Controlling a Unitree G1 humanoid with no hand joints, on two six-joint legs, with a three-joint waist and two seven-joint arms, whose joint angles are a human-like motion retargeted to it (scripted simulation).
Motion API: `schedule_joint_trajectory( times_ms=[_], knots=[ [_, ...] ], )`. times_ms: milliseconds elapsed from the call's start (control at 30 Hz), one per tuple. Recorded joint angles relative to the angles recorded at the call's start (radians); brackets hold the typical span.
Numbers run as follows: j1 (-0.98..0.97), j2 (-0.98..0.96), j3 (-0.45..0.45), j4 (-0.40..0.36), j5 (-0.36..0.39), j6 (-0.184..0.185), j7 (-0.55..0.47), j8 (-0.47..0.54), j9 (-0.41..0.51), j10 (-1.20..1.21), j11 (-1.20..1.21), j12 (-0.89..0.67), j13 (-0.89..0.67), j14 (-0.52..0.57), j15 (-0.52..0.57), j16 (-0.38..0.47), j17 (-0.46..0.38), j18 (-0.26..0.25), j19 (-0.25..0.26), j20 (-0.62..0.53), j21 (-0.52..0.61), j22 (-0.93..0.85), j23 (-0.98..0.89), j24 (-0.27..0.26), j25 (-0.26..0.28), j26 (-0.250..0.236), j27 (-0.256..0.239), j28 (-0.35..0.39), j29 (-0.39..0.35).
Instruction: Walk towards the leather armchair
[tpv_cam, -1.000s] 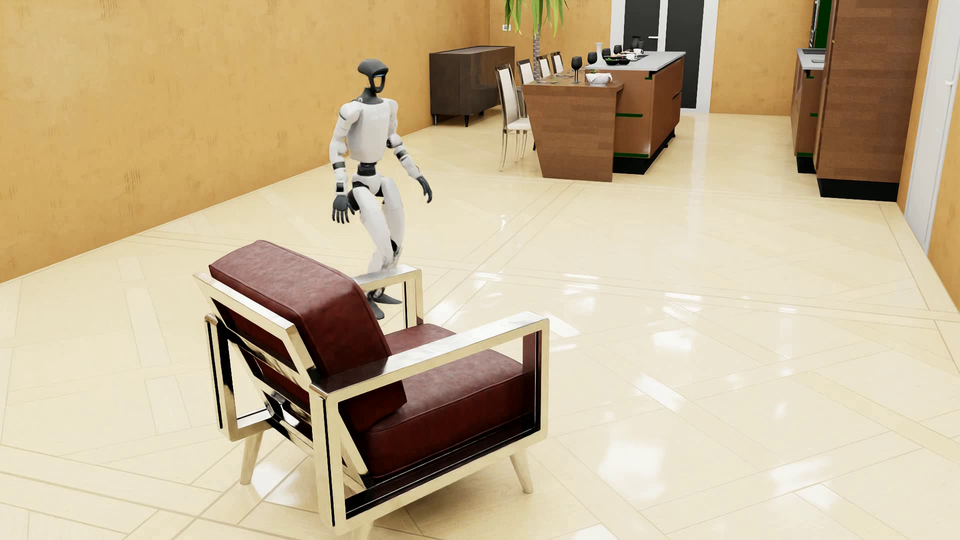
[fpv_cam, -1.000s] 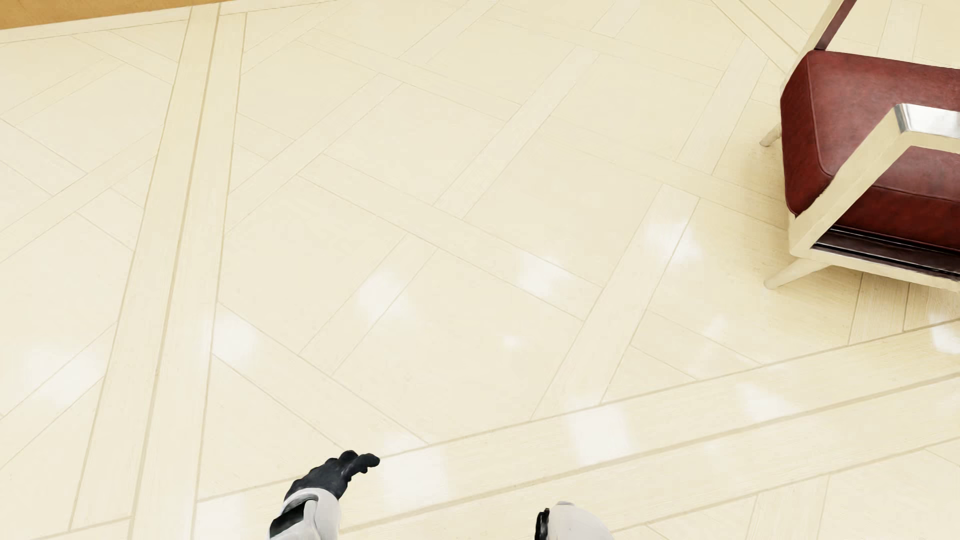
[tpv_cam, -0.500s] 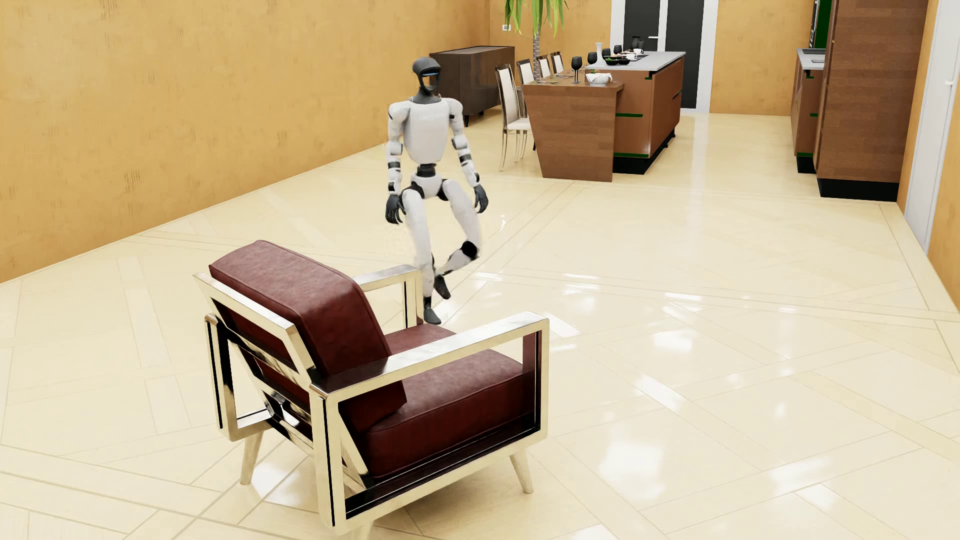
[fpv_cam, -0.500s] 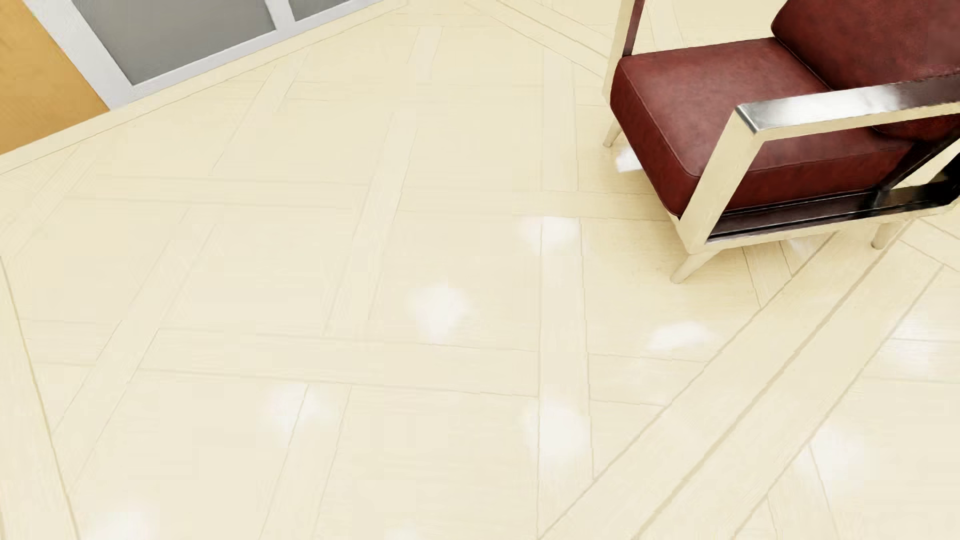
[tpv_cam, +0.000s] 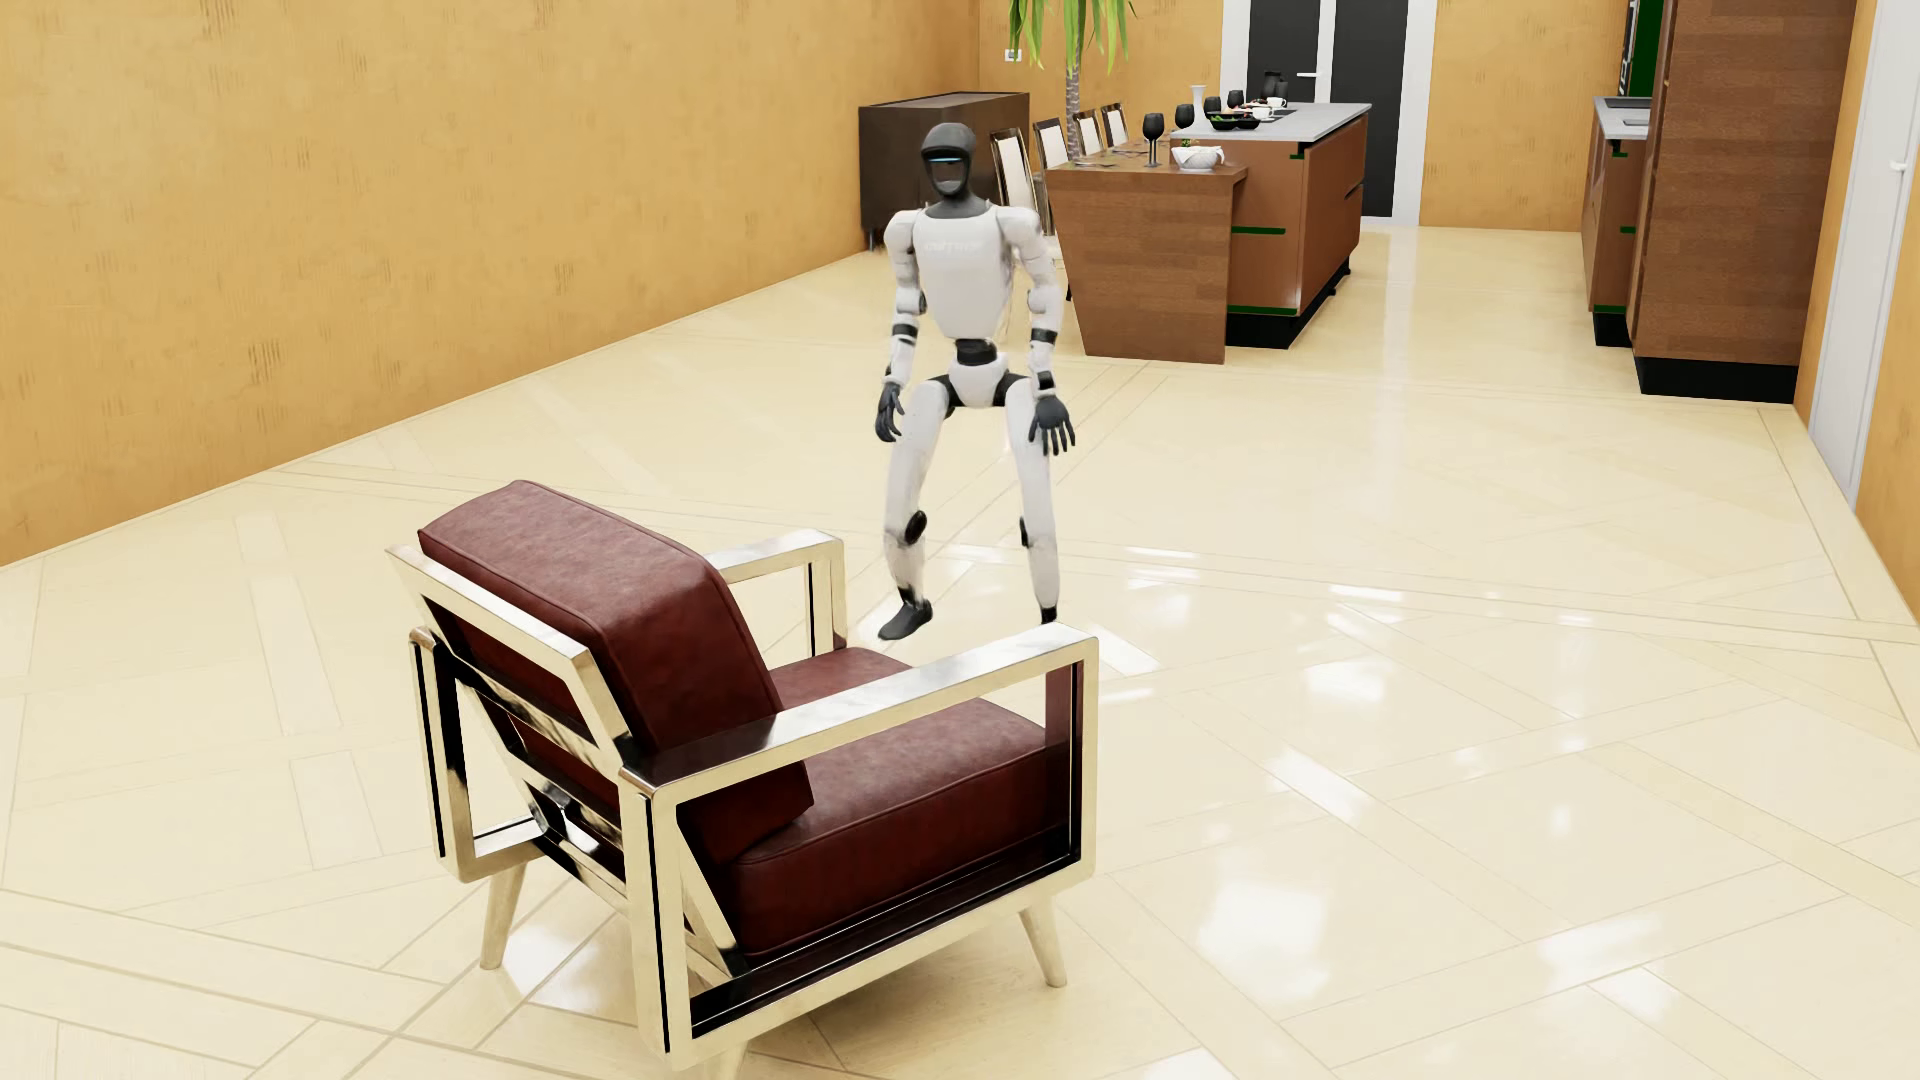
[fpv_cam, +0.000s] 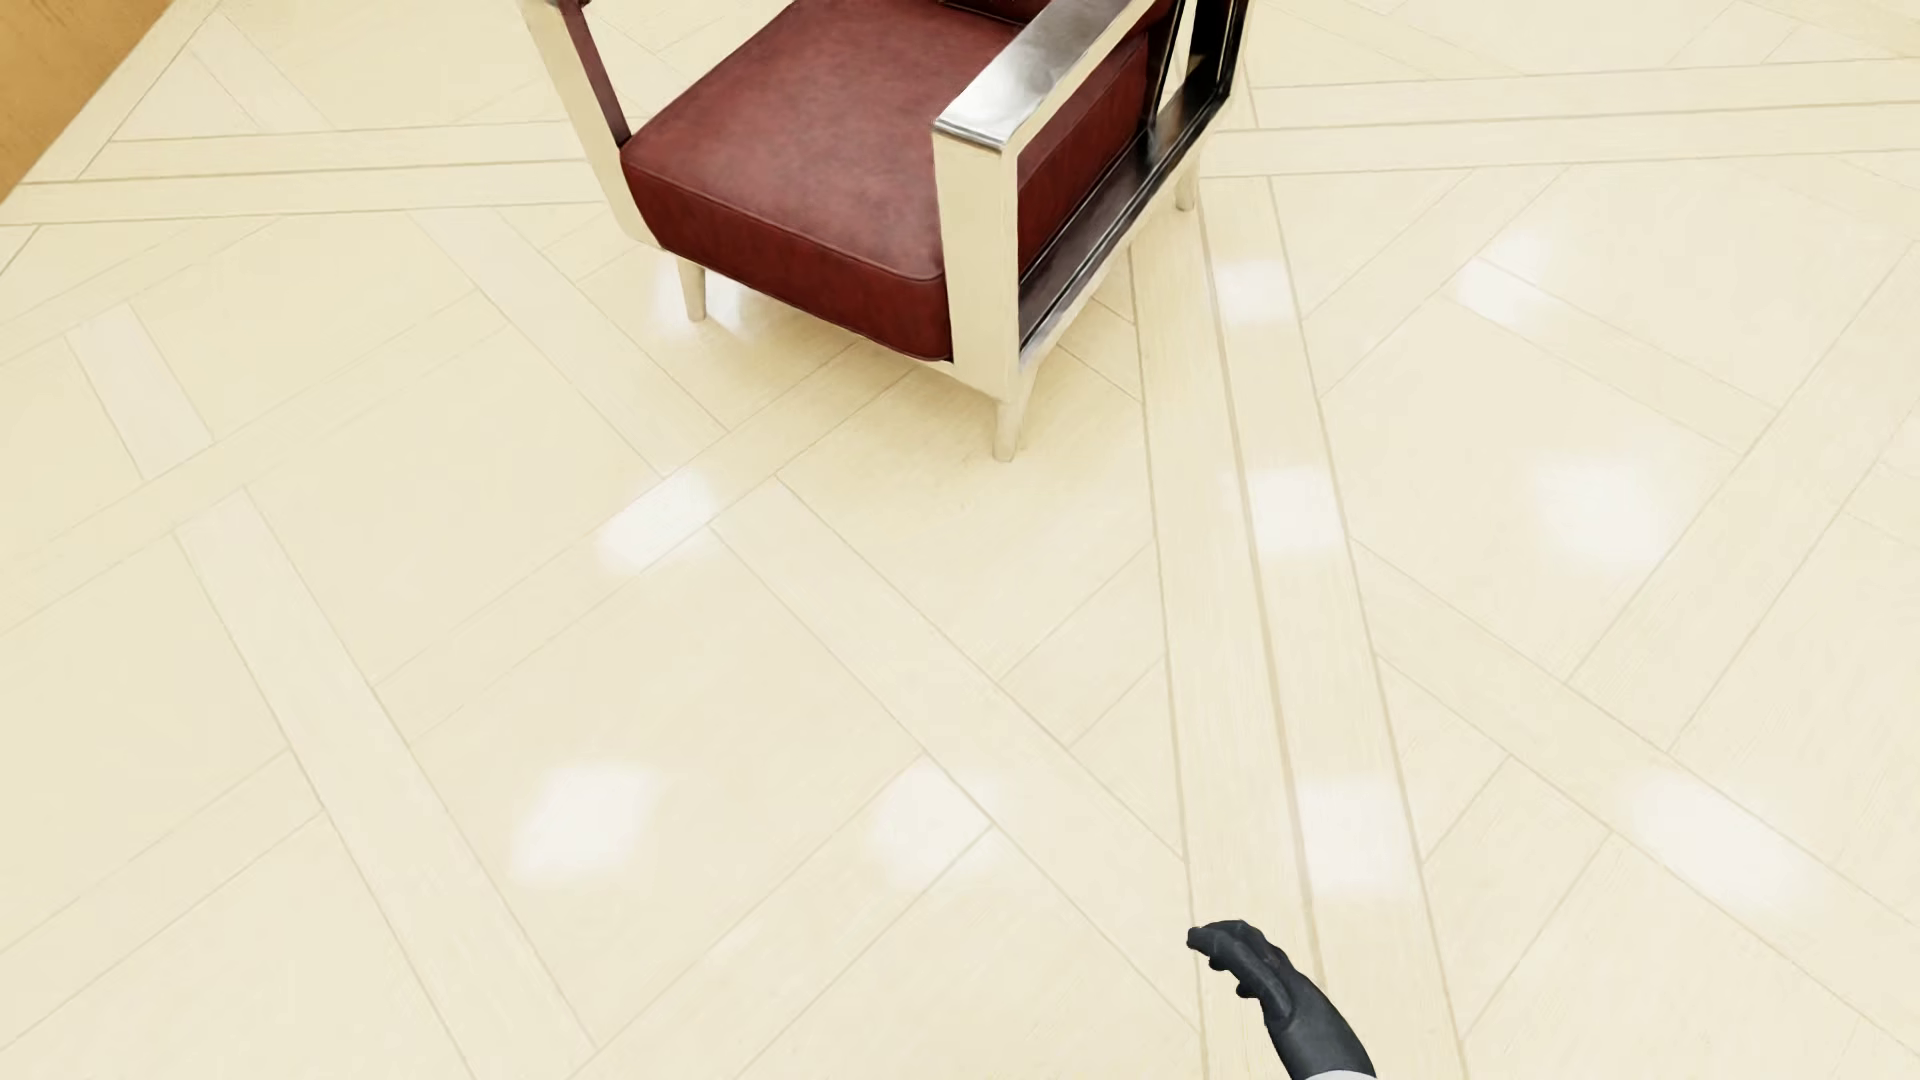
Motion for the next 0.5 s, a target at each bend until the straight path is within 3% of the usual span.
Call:
schedule_joint_trajectory(
  times_ms=[67,100,133,167,200,233,300,333,367,400,433,500],
  knots=[
    [0.057,-0.014,0.0,-0.017,0.036,-0.008,0.124,-0.068,-0.005,-0.038,0.078,0.061,-0.014,-0.011,-0.036,0.011,-0.055,0.031,0.121,0.104,0.068,-0.145,0.027,-0.083,-0.062,-0.059,-0.009,0.043,0.145],
    [0.078,-0.015,0.004,-0.02,0.078,-0.012,0.185,-0.078,-0.008,-0.042,0.101,0.114,-0.026,-0.023,-0.035,0.009,-0.064,0.045,0.18,0.162,0.079,-0.23,0.028,-0.14,-0.094,-0.092,-0.003,0.067,0.182],
    [0.095,0.002,0.01,-0.018,0.115,-0.016,0.245,-0.117,-0.011,-0.043,0.089,0.159,-0.032,-0.033,-0.03,0.002,-0.058,0.058,0.153,0.209,0.076,-0.303,0.021,-0.179,-0.116,-0.116,0.006,0.087,0.18],
    [0.103,0.044,0.019,-0.013,0.113,-0.021,0.301,-0.218,-0.015,-0.035,0.027,0.192,-0.032,-0.041,-0.039,-0.009,-0.042,0.07,0.069,0.243,0.062,-0.359,0.007,-0.188,-0.122,-0.129,0.013,0.104,0.15],
    [0.105,0.1,0.027,-0.004,0.102,-0.026,0.346,-0.336,-0.019,-0.015,-0.074,0.211,-0.026,-0.048,-0.064,-0.021,-0.023,0.078,0.018,0.267,0.048,-0.397,-0.01,-0.168,-0.109,-0.133,0.015,0.113,0.115],
    [0.096,0.14,0.03,0.014,0.12,-0.029,0.373,-0.371,-0.019,0.024,-0.176,0.219,-0.021,-0.049,-0.074,-0.037,-0.009,0.08,-0.002,0.289,0.044,-0.423,-0.024,-0.133,-0.084,-0.135,0.01,0.115,0.09],
    [0.01,0.161,0.031,0.112,0.173,-0.028,0.374,-0.305,-0.008,0.238,-0.268,0.214,-0.03,0.02,-0.047,-0.077,-0.015,0.056,0.0,0.332,0.073,-0.453,-0.031,-0.061,-0.044,-0.152,0.002,0.115,0.086],
    [-0.072,0.16,0.034,0.181,0.191,-0.024,0.339,-0.288,0.0,0.396,-0.275,0.206,-0.031,0.108,-0.036,-0.091,-0.028,0.04,0.006,0.342,0.09,-0.462,-0.031,-0.033,-0.047,-0.172,-0.003,0.112,0.097],
    [-0.174,0.157,0.037,0.239,0.203,-0.018,0.271,-0.279,0.008,0.552,-0.272,0.192,-0.029,0.191,-0.038,-0.1,-0.041,0.057,0.011,0.341,0.101,-0.47,-0.032,-0.007,-0.052,-0.193,-0.008,0.104,0.109],
    [-0.264,0.155,0.038,0.276,0.215,-0.011,0.2,-0.275,0.014,0.66,-0.266,0.182,-0.019,0.215,-0.042,-0.1,-0.051,0.064,0.015,0.338,0.106,-0.481,-0.039,0.02,-0.048,-0.224,-0.014,0.093,0.119],
    [-0.323,0.154,0.037,0.303,0.226,-0.002,0.153,-0.27,0.016,0.697,-0.267,0.167,-0.002,0.186,-0.042,-0.111,-0.053,0.049,0.019,0.332,0.103,-0.489,-0.054,0.048,-0.034,-0.25,-0.017,0.093,0.126],
    [-0.329,0.158,0.032,0.342,0.237,0.016,0.166,-0.261,0.014,0.534,-0.281,0.164,0.011,0.112,-0.037,-0.145,-0.048,0.029,0.033,0.344,0.091,-0.523,-0.076,0.066,0.011,-0.305,0.001,0.097,0.114]
  ],
)
